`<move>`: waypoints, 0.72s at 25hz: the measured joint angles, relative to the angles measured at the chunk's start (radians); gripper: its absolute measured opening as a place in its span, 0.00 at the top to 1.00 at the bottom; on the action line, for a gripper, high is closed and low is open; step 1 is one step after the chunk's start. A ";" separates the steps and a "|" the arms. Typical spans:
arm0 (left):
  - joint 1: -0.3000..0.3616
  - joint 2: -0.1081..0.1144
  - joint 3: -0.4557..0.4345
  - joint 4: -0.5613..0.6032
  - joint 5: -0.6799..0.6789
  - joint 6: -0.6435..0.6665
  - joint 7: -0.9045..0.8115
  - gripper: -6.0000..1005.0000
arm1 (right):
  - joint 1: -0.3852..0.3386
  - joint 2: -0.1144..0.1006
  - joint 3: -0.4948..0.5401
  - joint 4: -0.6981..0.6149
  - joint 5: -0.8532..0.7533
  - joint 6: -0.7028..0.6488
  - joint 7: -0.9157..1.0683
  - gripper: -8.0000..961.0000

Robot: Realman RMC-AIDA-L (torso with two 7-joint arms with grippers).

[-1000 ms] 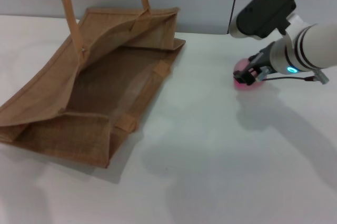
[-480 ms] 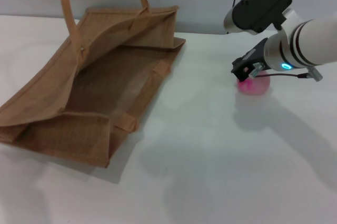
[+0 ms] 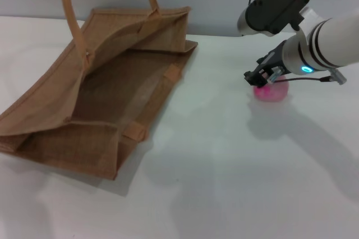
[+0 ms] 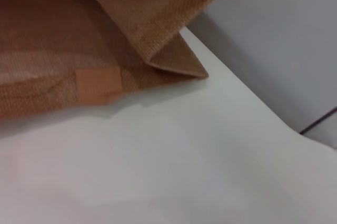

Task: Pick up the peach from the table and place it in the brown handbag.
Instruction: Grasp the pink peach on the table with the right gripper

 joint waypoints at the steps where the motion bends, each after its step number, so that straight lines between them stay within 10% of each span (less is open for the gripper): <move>1: 0.000 0.000 0.000 0.000 0.001 0.000 0.000 0.87 | 0.000 -0.001 0.003 0.000 -0.012 0.006 0.003 0.76; 18: -0.003 0.000 0.000 -0.005 0.002 0.006 0.003 0.87 | 0.005 0.006 0.019 -0.012 -0.130 0.111 0.074 0.09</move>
